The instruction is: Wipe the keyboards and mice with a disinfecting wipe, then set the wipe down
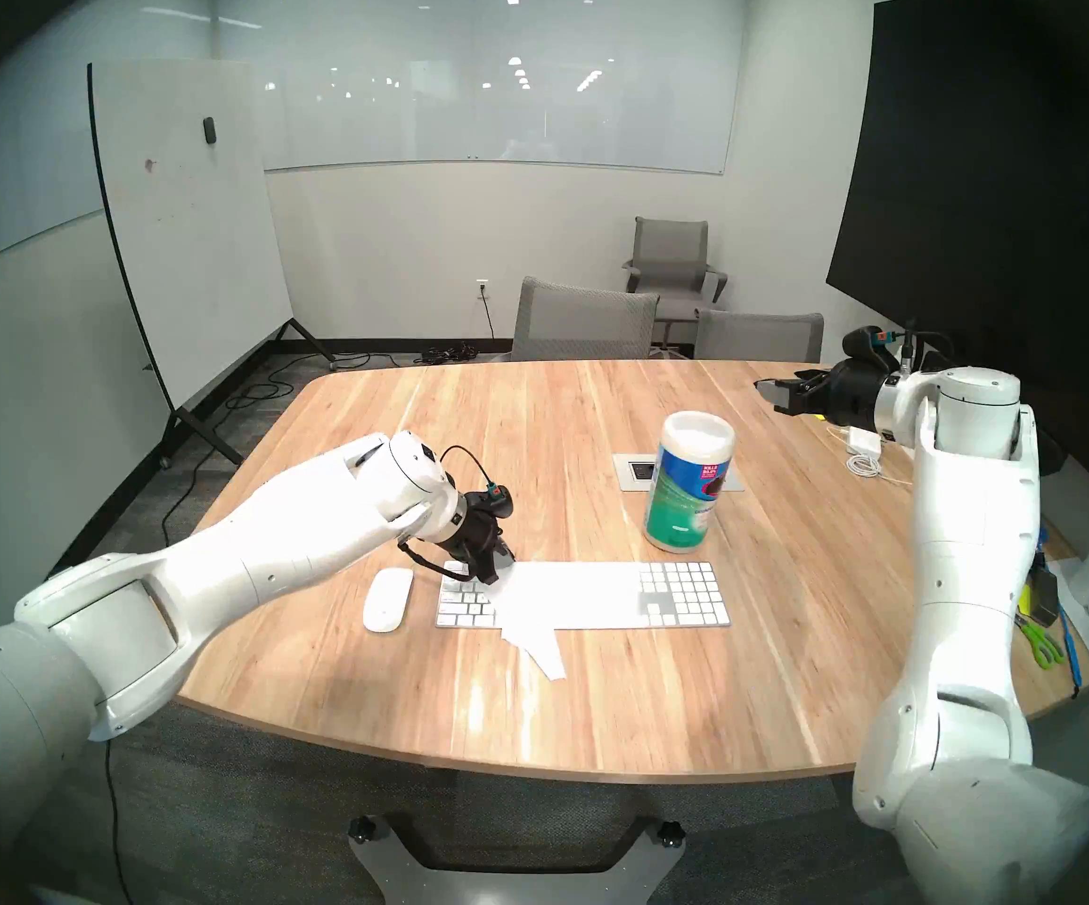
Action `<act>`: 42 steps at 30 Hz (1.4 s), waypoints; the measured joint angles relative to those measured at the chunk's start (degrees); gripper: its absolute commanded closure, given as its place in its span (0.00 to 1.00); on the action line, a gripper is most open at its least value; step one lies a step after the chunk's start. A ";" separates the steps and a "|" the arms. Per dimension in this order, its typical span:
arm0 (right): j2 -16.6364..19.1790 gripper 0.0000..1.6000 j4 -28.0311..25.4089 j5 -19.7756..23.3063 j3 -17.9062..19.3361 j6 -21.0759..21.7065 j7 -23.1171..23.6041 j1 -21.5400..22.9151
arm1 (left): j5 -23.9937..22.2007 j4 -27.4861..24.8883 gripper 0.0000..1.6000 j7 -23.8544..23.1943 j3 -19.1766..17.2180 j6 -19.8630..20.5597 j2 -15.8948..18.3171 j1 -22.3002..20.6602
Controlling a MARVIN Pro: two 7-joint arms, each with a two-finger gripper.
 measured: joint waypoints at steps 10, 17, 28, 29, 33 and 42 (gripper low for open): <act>0.00 0.00 0.00 0.00 0.00 0.00 0.00 0.00 | 0.67 2.91 1.00 0.35 0.34 -0.23 -2.60 -1.07; 0.00 0.00 0.00 0.00 0.00 0.00 0.00 0.00 | -0.18 -0.37 1.00 -0.53 0.47 1.46 -2.49 -0.08; 0.00 0.00 0.00 0.00 0.00 0.00 0.00 0.00 | -1.60 -8.19 1.00 -0.61 -0.71 4.60 1.29 2.55; 0.00 0.00 0.00 0.00 0.00 0.00 0.00 0.00 | -1.60 -8.19 1.00 -0.37 -0.71 4.67 1.32 2.68; 0.00 0.00 -0.01 -0.01 0.00 0.00 0.00 0.00 | -1.55 -5.93 1.00 0.62 -0.64 4.55 0.18 2.67; 0.00 0.00 0.00 -0.01 0.00 0.00 0.00 0.00 | -1.28 1.05 1.00 1.84 -0.73 2.57 -4.23 0.61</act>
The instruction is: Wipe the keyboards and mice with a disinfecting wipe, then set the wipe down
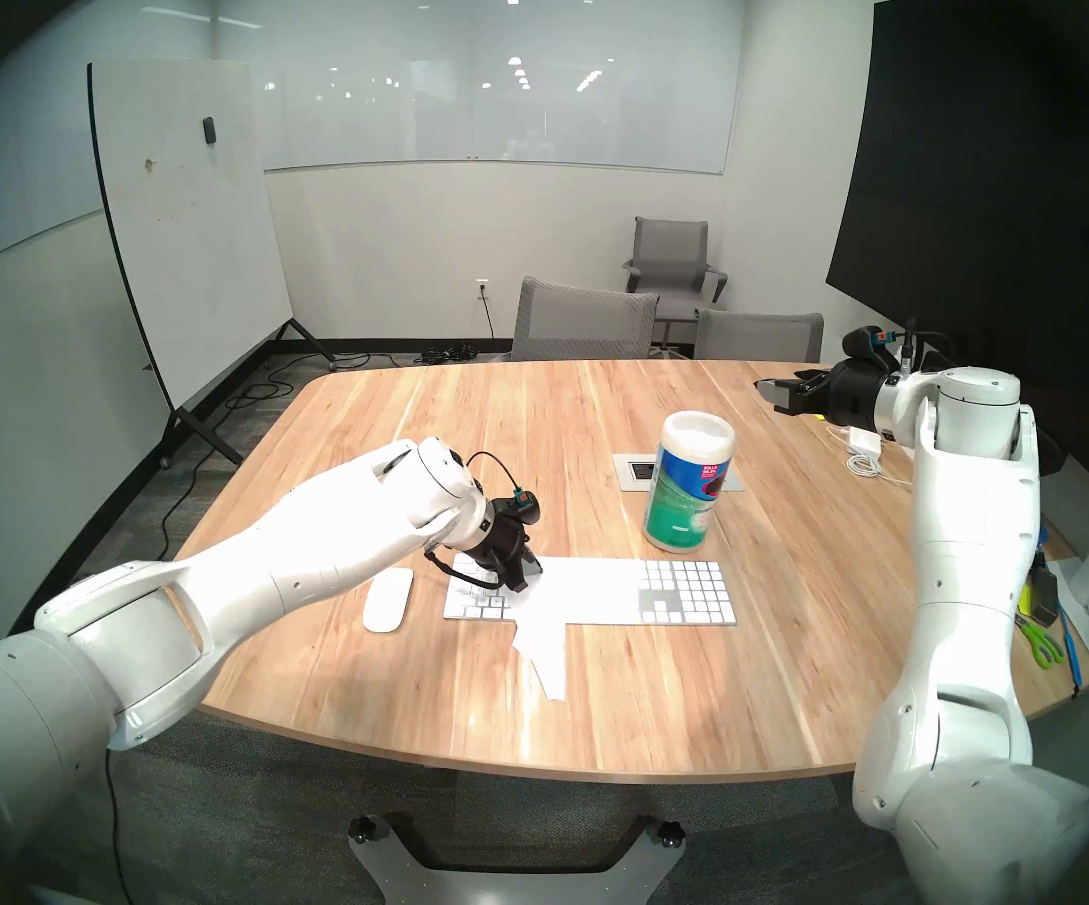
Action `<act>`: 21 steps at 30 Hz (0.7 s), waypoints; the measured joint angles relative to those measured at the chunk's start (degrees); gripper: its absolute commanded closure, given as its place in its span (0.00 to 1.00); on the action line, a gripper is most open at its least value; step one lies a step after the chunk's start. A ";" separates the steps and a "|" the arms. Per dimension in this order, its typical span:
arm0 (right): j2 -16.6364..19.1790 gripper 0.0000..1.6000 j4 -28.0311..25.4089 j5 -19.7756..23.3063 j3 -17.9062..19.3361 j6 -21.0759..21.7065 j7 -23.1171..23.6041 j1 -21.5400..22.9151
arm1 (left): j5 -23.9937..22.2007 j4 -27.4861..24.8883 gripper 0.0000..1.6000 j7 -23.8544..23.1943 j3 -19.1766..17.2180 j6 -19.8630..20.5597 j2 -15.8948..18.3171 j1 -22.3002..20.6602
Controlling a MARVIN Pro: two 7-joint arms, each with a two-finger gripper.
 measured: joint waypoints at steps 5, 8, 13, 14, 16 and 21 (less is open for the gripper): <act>0.00 0.00 0.00 0.00 0.00 0.00 0.00 0.00 | 0.31 3.50 1.00 0.31 0.05 -1.01 -2.43 -1.02; 0.00 0.00 0.01 0.00 0.00 0.00 0.00 0.00 | 0.54 5.28 1.00 0.46 0.07 -1.49 -3.68 -1.59; 0.00 0.00 0.01 0.00 0.00 -0.01 0.00 0.00 | 0.82 7.92 1.00 0.61 0.15 -2.39 -5.81 -2.26; 0.00 0.00 0.01 0.00 0.00 -0.01 0.00 0.00 | 0.86 8.26 1.00 0.62 0.16 -2.51 -6.10 -2.33; 0.00 0.00 0.01 0.00 0.00 -0.01 0.00 0.00 | 0.96 9.34 1.00 0.61 0.19 -2.88 -7.00 -2.60; 0.00 0.00 0.01 0.00 0.00 -0.01 0.00 0.00 | 1.04 11.71 1.00 0.23 0.13 -3.60 -8.61 -3.28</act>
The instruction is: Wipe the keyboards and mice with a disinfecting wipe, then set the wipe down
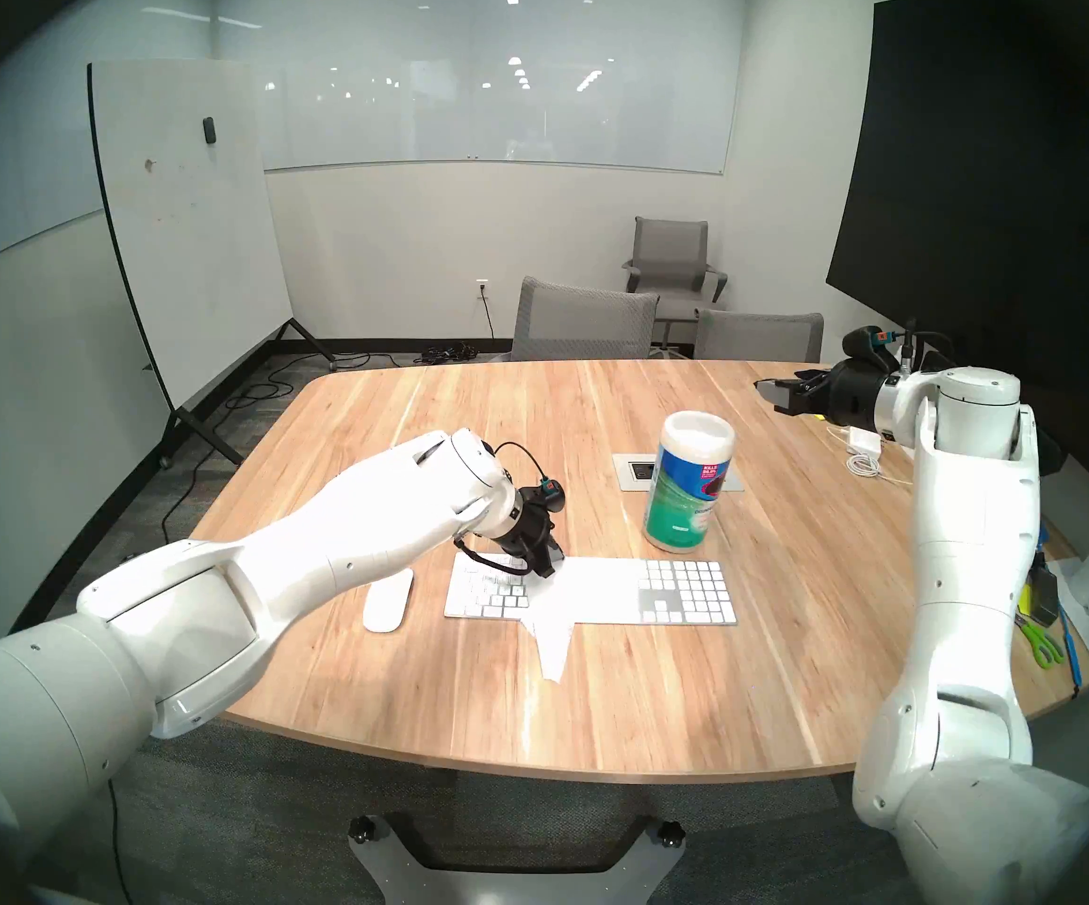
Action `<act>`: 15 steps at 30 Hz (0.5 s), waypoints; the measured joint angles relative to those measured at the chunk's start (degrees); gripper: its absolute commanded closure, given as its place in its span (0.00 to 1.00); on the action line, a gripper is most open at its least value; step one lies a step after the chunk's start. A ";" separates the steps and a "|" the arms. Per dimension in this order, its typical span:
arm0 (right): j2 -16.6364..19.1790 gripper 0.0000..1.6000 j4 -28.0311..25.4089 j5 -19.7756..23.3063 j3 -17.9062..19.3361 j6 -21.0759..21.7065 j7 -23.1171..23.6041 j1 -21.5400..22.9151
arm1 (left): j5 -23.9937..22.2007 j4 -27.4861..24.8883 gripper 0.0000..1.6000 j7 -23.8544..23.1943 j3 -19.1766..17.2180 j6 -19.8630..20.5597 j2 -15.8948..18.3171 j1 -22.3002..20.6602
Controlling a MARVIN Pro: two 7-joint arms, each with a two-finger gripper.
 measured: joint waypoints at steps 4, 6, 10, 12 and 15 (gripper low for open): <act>0.00 0.00 0.00 0.00 0.00 0.00 0.00 0.00 | -0.20 1.88 1.00 -0.28 -0.21 -0.56 -1.40 -0.39; 0.00 0.00 0.00 0.00 0.00 0.00 0.00 0.00 | -0.26 2.33 1.00 -0.33 -0.27 -0.68 -1.73 -0.49; 0.00 0.00 0.00 0.00 0.00 0.00 0.00 0.00 | -0.56 4.14 1.00 -0.36 -0.64 -1.22 -3.07 -0.97; 0.00 0.00 0.00 0.00 0.00 0.00 0.00 0.00 | -0.70 5.22 1.00 -0.26 -0.84 -1.61 -3.92 -1.30; 0.00 0.00 0.00 0.00 0.00 0.00 0.00 0.00 | -0.84 6.00 1.00 0.01 -1.00 -1.91 -4.61 -1.51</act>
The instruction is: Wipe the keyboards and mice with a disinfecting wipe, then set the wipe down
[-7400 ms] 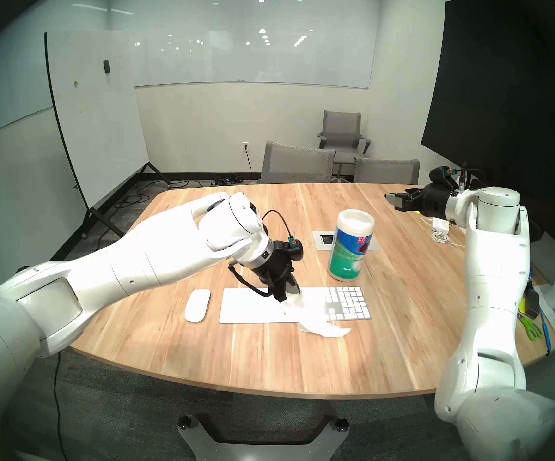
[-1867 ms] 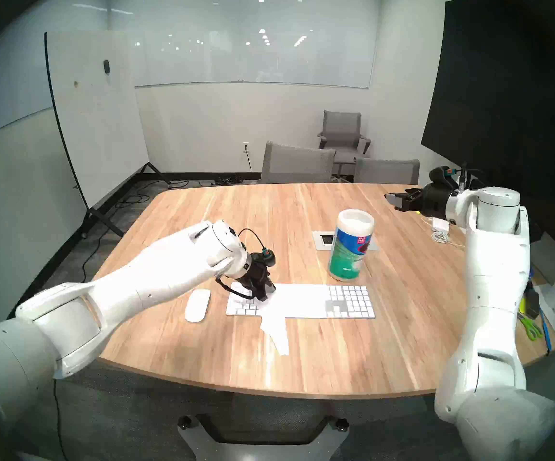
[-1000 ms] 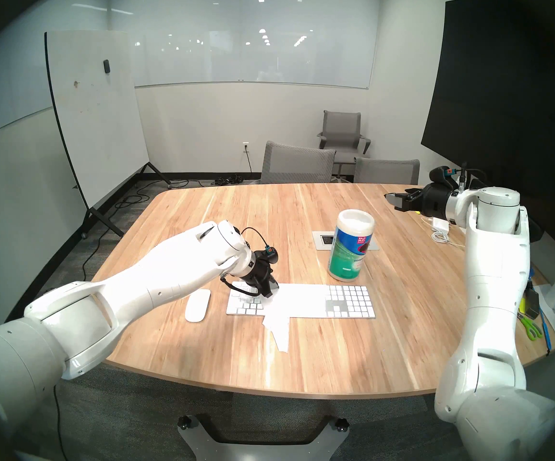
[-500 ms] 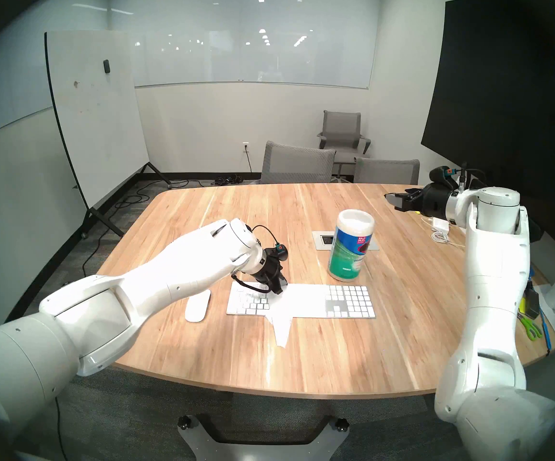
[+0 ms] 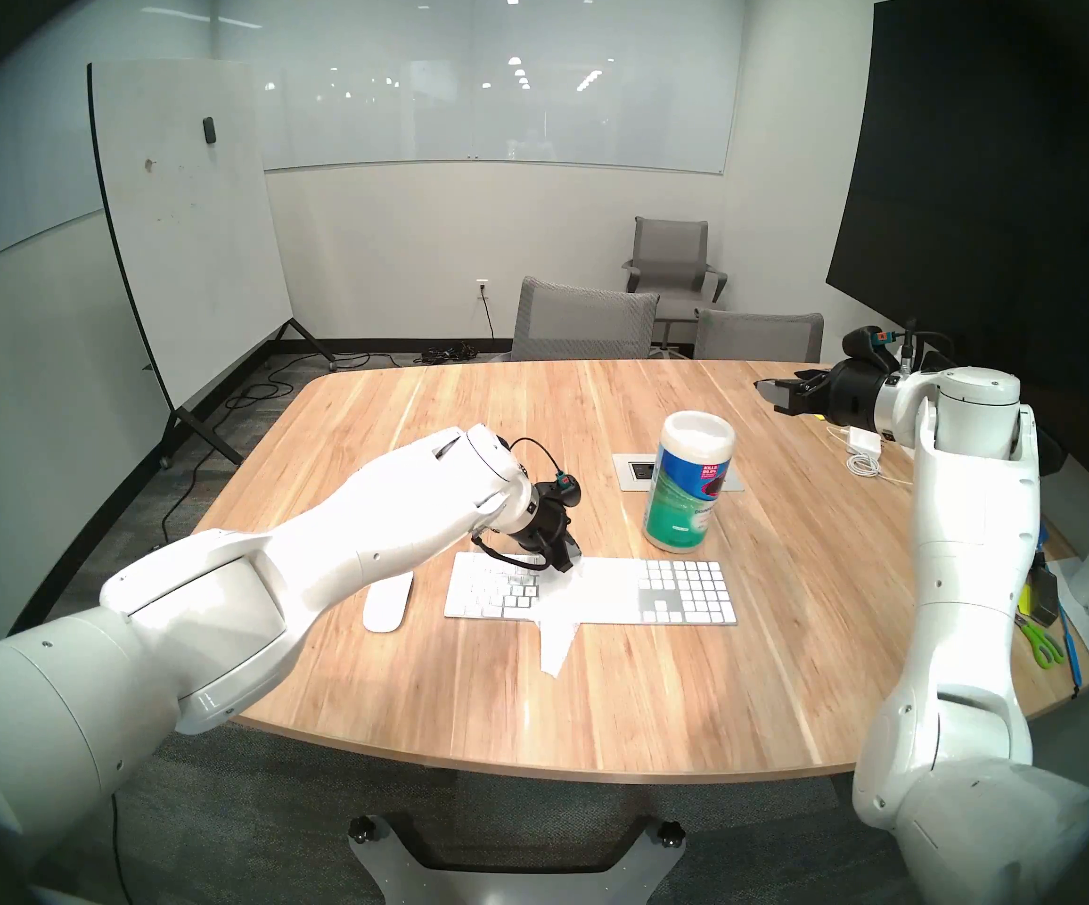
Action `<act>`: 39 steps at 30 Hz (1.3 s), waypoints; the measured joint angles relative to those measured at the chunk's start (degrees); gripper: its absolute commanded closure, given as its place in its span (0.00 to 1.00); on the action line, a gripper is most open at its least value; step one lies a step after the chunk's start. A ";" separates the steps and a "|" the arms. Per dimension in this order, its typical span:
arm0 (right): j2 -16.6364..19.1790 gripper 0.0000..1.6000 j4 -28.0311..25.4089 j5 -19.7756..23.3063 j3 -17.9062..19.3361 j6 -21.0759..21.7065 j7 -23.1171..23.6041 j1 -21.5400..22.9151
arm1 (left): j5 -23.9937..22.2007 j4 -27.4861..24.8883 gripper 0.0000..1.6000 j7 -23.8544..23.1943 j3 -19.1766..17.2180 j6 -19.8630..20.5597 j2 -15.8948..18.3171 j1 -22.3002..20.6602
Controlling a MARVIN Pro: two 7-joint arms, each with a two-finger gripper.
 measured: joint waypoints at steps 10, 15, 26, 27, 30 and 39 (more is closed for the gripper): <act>0.00 0.00 0.00 0.00 0.00 0.00 0.00 0.00 | -0.59 4.18 1.00 1.93 -0.47 -1.87 -4.18 -0.40; 0.00 0.00 0.00 0.00 0.00 0.00 0.00 0.00 | -0.80 6.87 1.00 2.50 -0.47 -3.38 -6.29 -0.39; 0.00 0.00 0.00 0.00 0.00 0.01 0.00 0.00 | -1.28 14.46 1.00 2.78 -0.79 -8.27 -10.18 -1.37; 0.00 0.00 0.00 0.00 0.00 0.01 0.00 0.00 | -1.38 15.25 1.00 2.78 -0.90 -8.73 -10.56 -1.51; 0.00 0.00 0.00 0.00 0.00 0.01 0.00 0.00 | -1.58 16.81 1.00 3.09 -1.20 -9.61 -11.43 -1.69; 0.00 0.00 0.00 0.00 0.00 -0.01 0.00 0.00 | -2.54 19.33 1.00 5.13 -2.19 -11.49 -14.68 -1.42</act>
